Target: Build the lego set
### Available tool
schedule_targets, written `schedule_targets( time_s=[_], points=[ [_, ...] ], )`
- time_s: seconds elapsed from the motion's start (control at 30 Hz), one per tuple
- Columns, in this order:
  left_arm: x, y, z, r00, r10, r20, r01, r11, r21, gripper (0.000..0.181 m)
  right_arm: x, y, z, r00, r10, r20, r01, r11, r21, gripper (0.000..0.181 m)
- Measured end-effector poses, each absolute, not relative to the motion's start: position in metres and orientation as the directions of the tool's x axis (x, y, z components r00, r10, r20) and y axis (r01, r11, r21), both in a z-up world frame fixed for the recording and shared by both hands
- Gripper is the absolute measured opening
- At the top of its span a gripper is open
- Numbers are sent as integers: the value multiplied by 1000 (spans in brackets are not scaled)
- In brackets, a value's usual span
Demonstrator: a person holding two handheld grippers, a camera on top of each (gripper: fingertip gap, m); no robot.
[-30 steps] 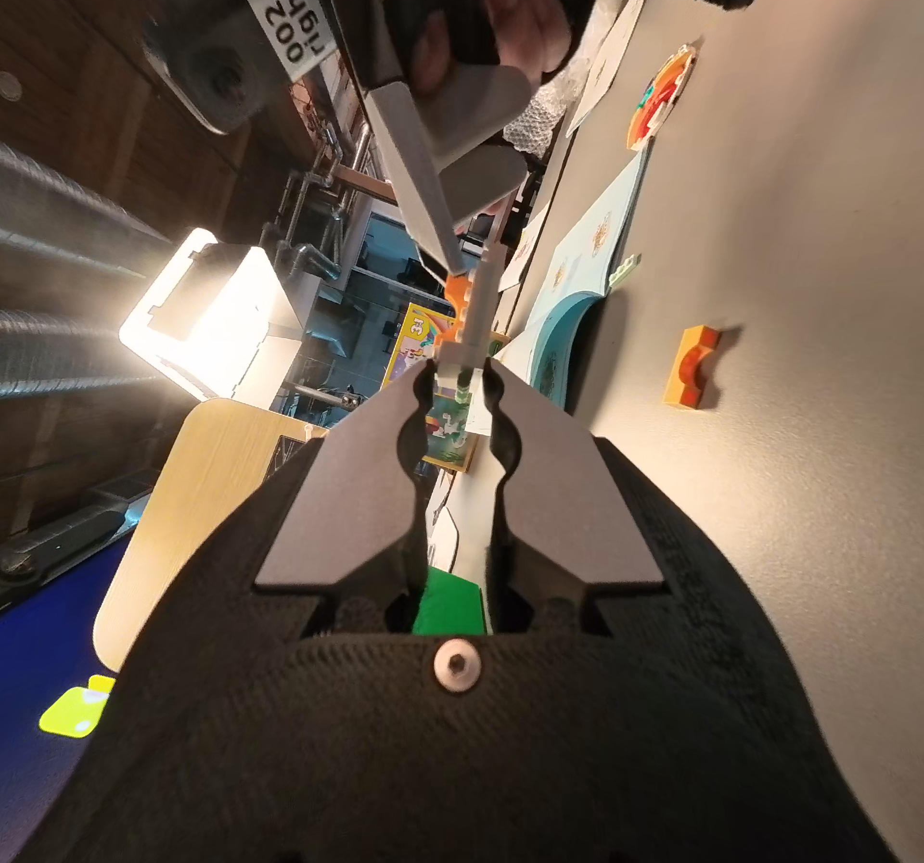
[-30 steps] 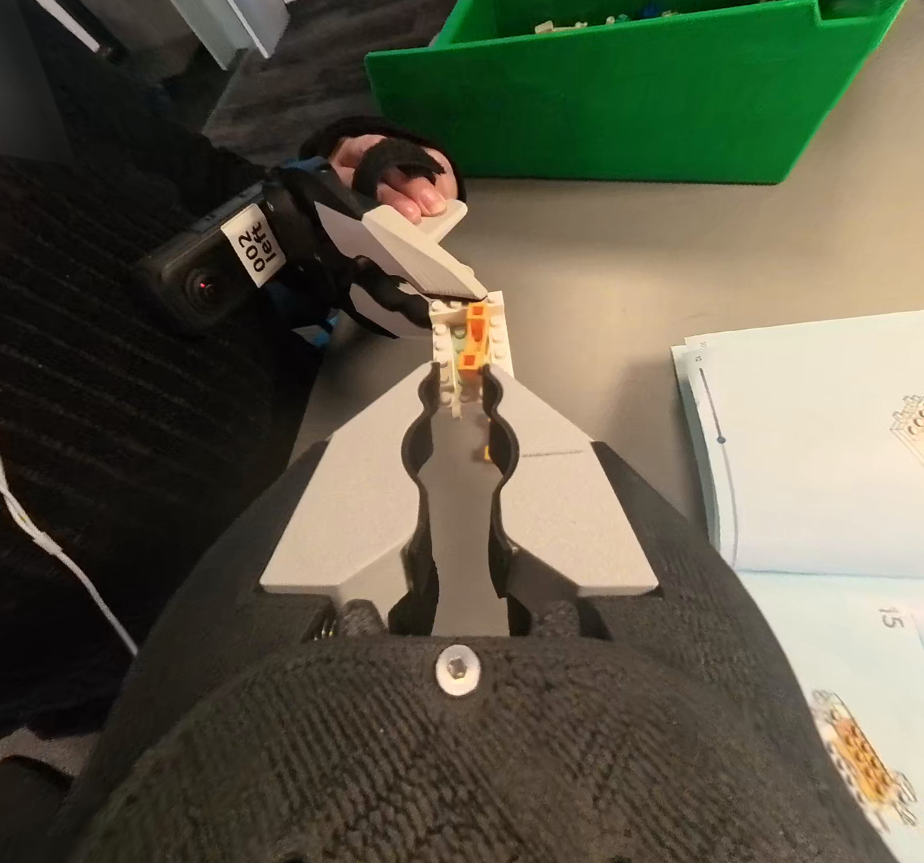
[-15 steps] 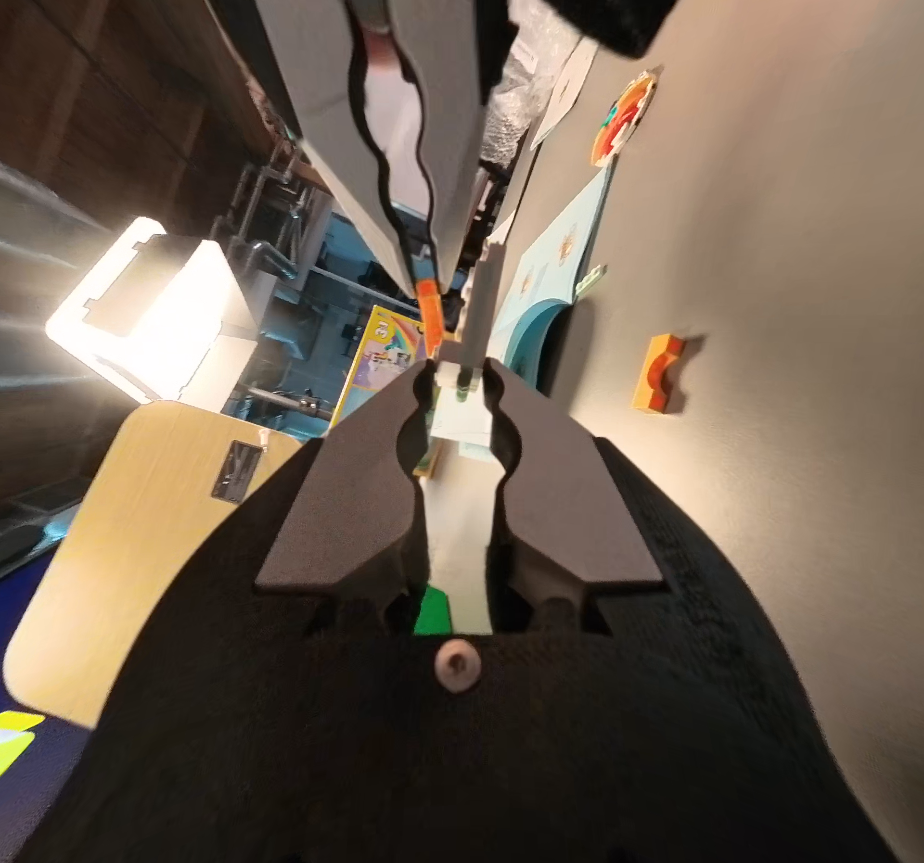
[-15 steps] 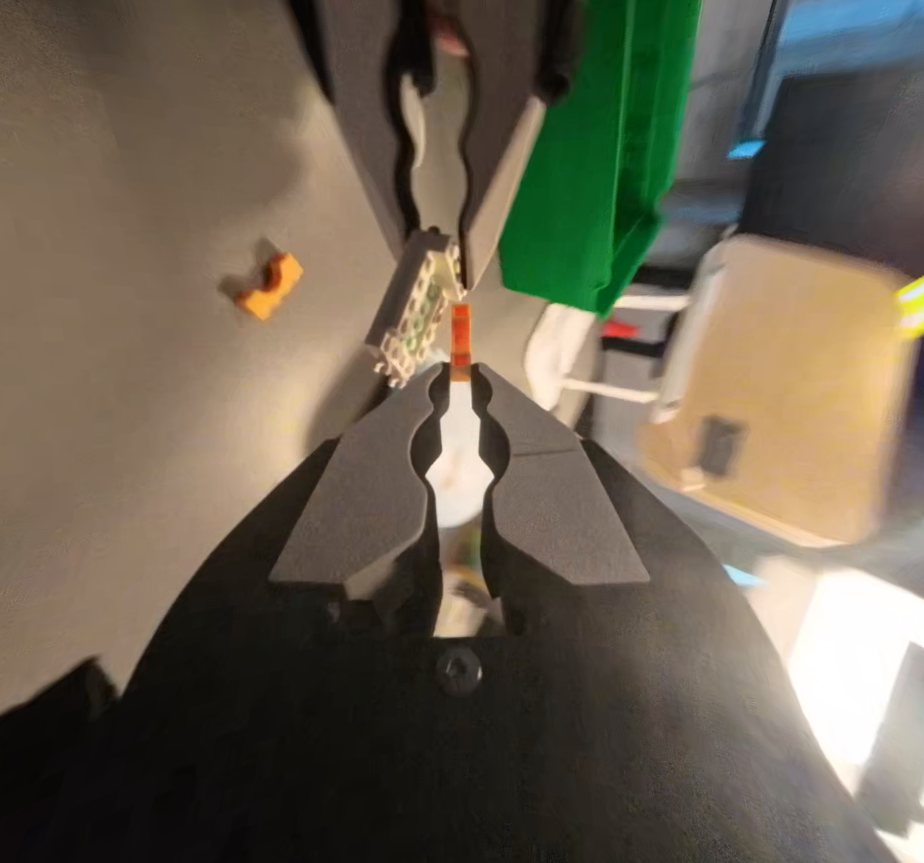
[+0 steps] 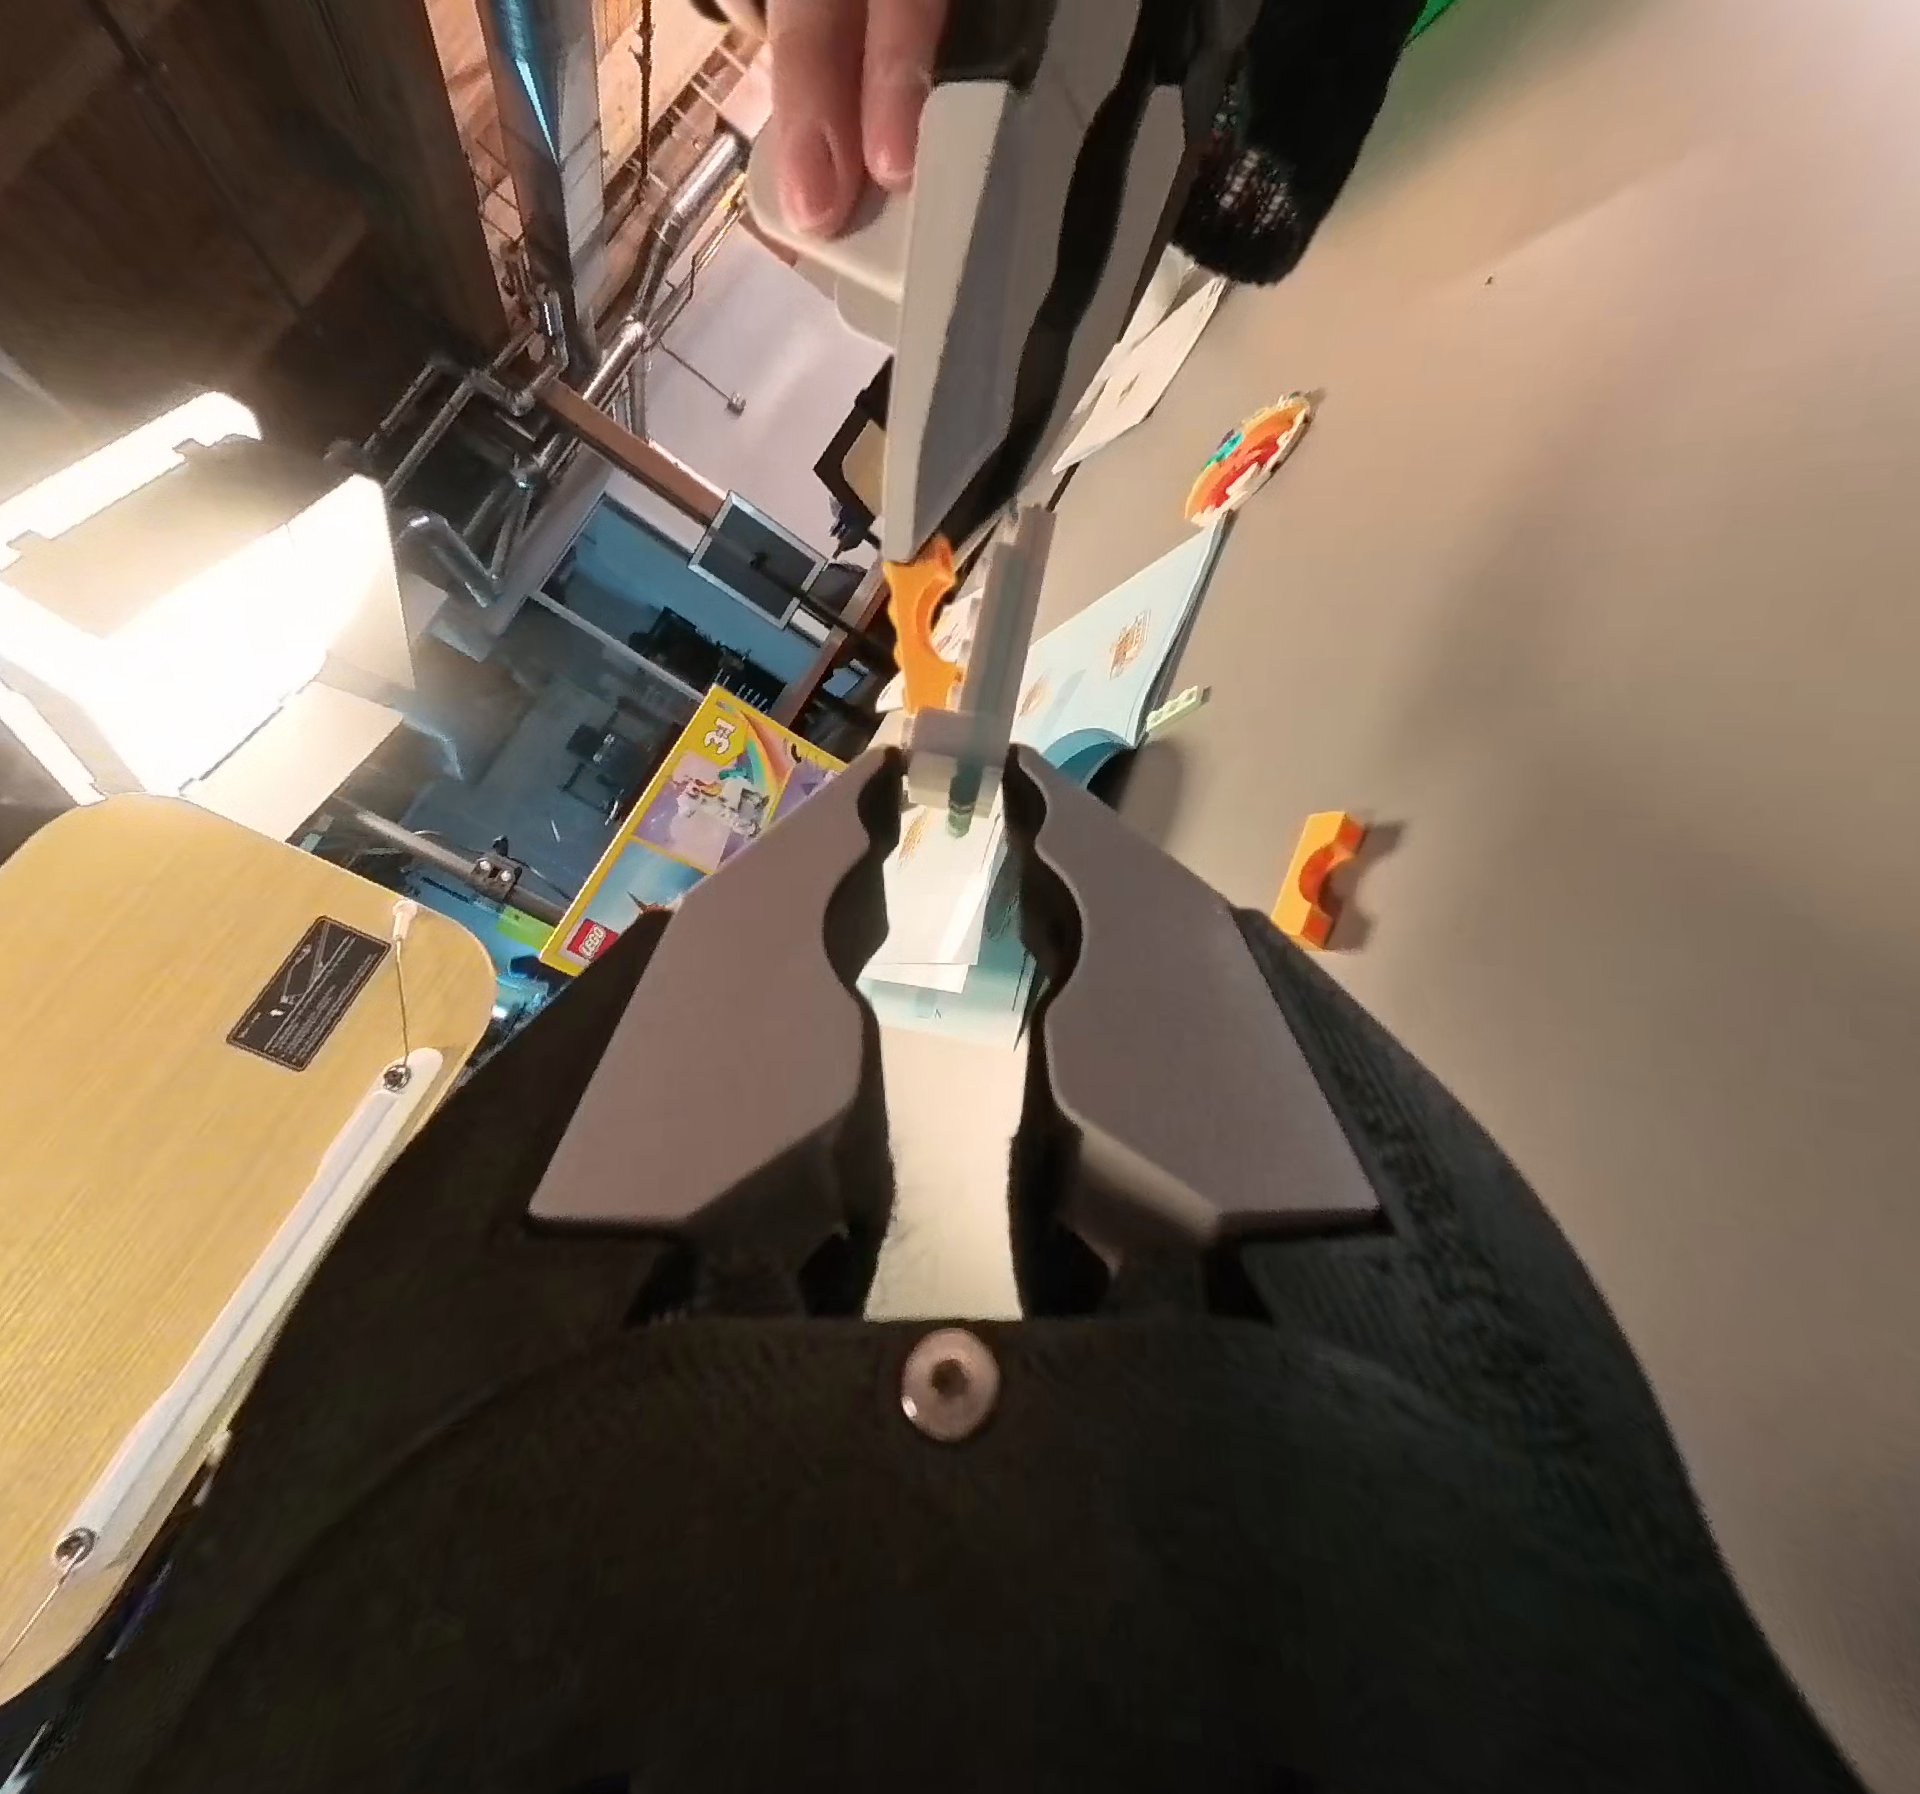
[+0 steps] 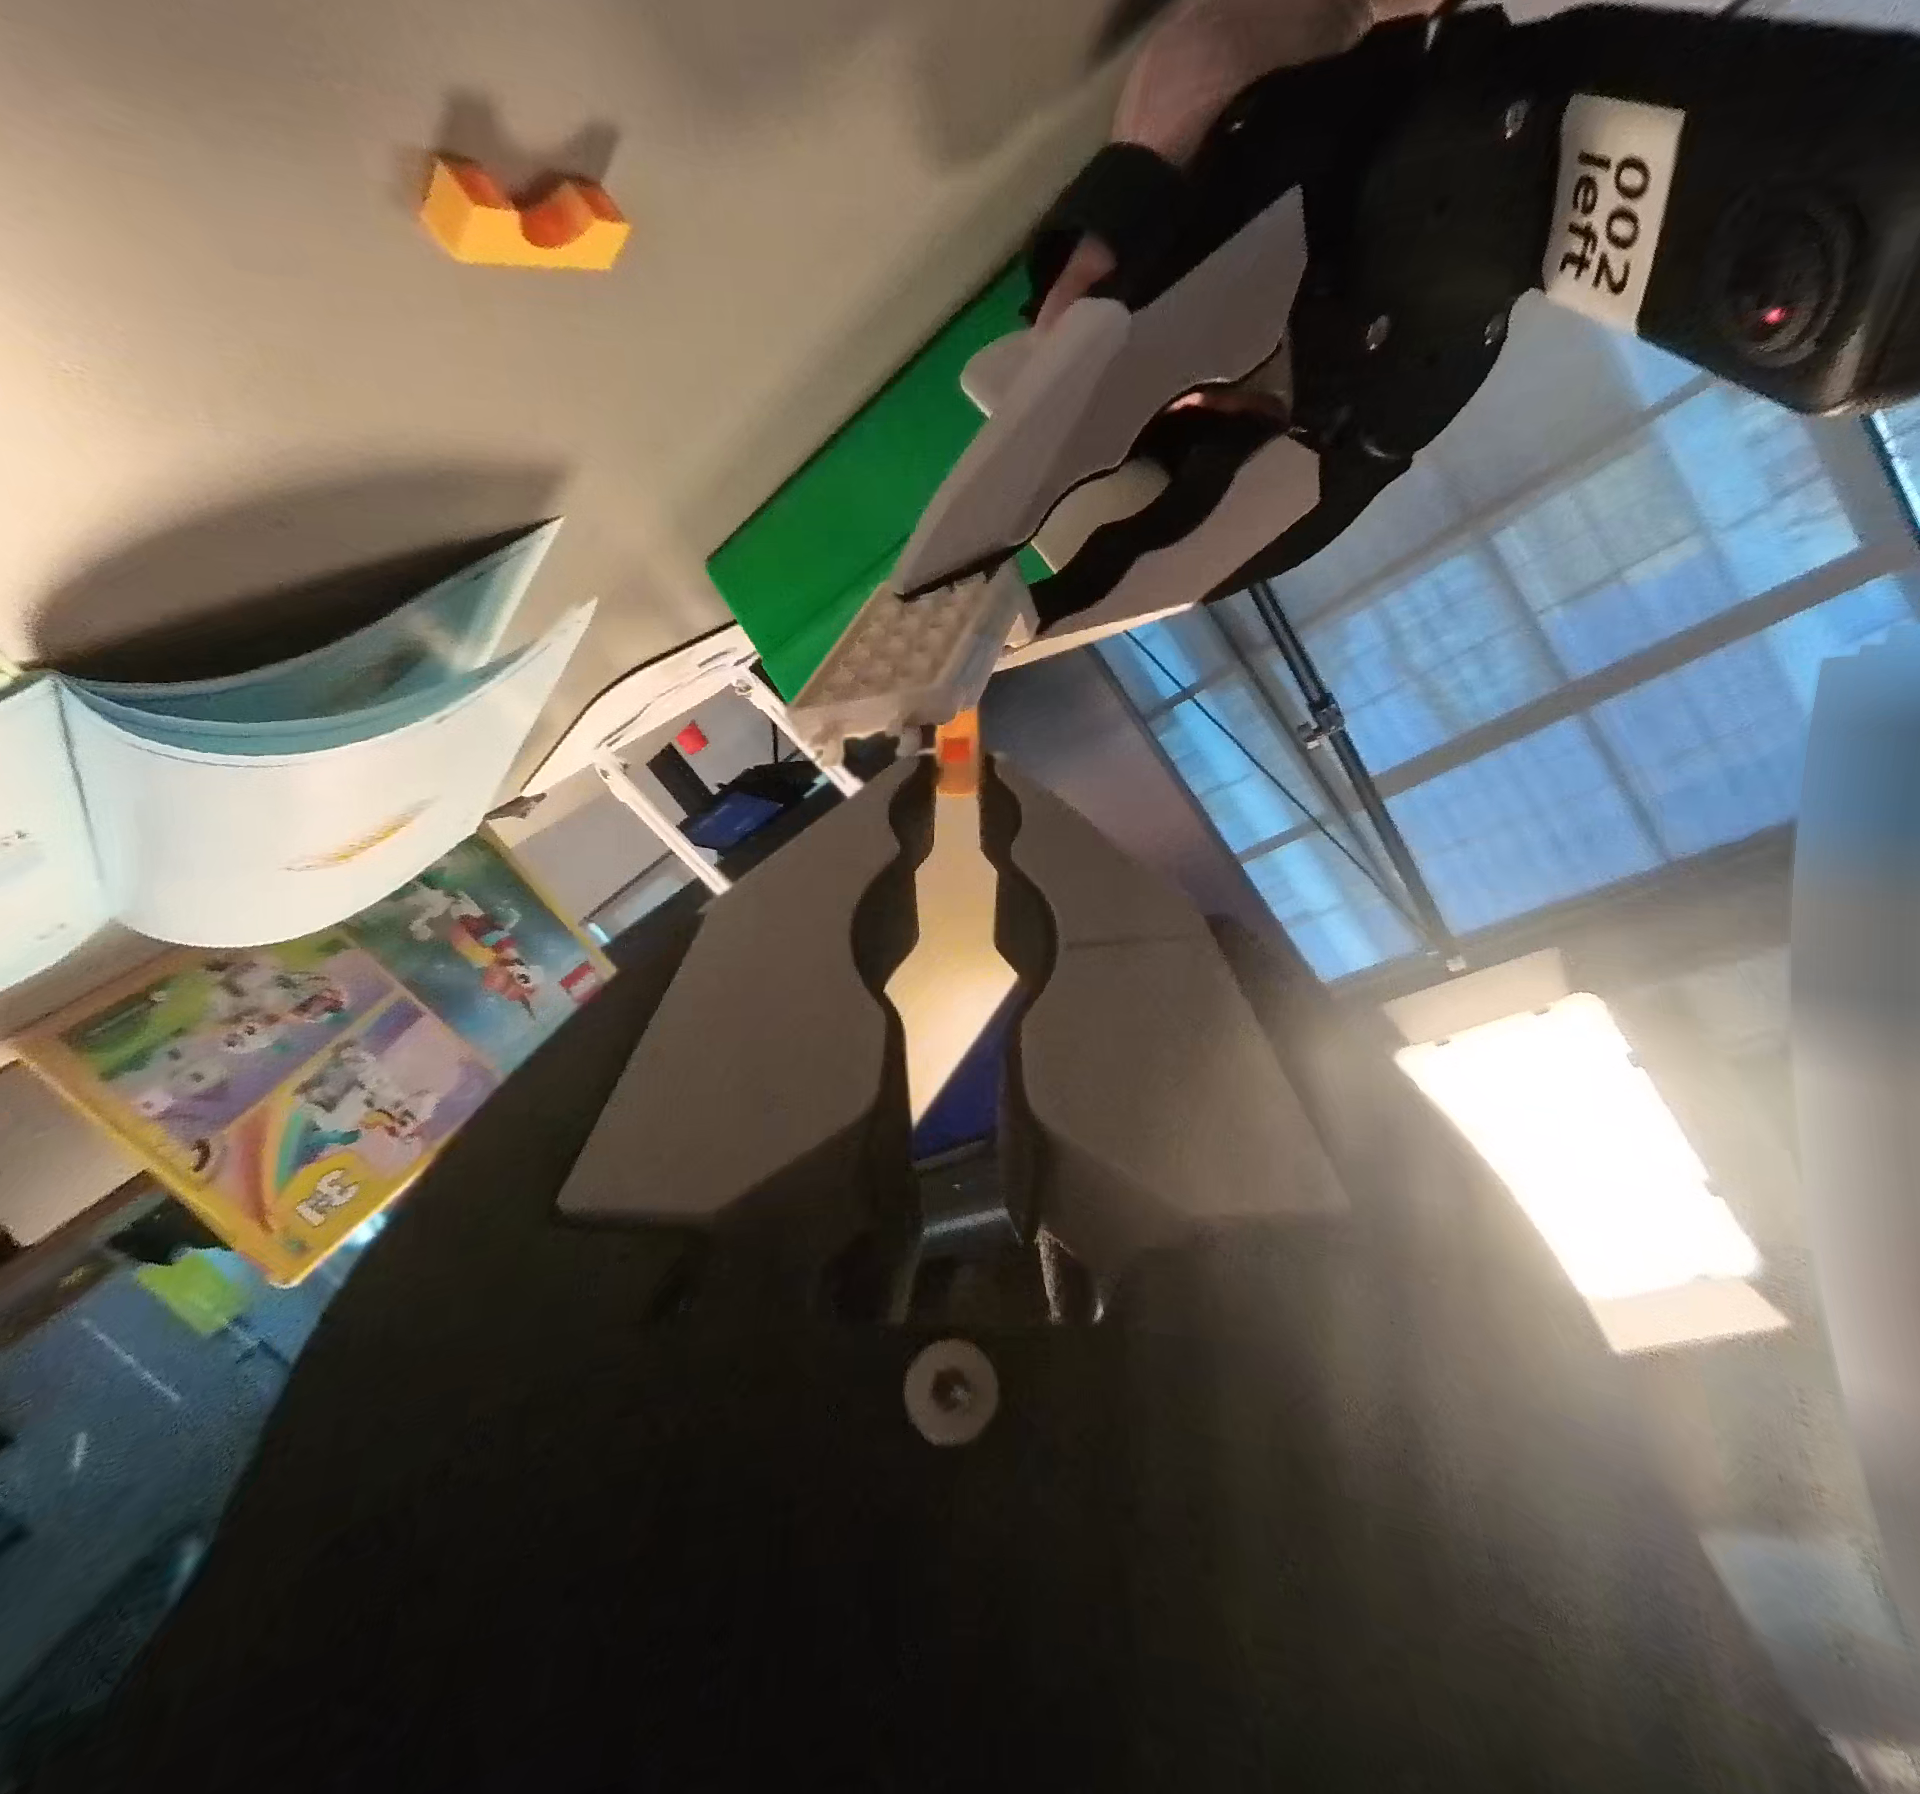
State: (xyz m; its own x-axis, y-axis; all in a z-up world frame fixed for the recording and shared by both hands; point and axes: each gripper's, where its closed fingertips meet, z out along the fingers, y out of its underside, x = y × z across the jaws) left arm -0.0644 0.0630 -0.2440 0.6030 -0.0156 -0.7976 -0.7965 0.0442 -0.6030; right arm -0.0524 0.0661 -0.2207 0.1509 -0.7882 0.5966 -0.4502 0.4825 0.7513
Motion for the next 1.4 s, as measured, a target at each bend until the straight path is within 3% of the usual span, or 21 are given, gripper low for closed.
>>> schedule_targets(
  time_s=[0.3, 0.83, 1.13, 1.3, 1.4],
  points=[
    [-62, 60, -238, 597, 8, -802, -800, 83, -595, 18, -55, 64, -215, 262, -831, 491, -399, 370, 839, 7],
    [-62, 59, -236, 607, 14, -794, -791, 99, -603, 18, -55, 62, -214, 297, -828, 476, -395, 347, 851, 7],
    [-58, 61, -239, 559, 17, -829, -826, 92, -555, 18, -46, 62, -223, 295, -837, 461, -462, 297, 835, 7],
    [-56, 61, -240, 521, 30, -853, -852, 84, -517, 18, -43, 64, -224, 285, -845, 453, -481, 283, 830, 14],
    [-56, 61, -240, 504, 41, -862, -862, 79, -500, 18, -45, 72, -220, 226, -851, 473, -472, 329, 818, 32]
  ],
)
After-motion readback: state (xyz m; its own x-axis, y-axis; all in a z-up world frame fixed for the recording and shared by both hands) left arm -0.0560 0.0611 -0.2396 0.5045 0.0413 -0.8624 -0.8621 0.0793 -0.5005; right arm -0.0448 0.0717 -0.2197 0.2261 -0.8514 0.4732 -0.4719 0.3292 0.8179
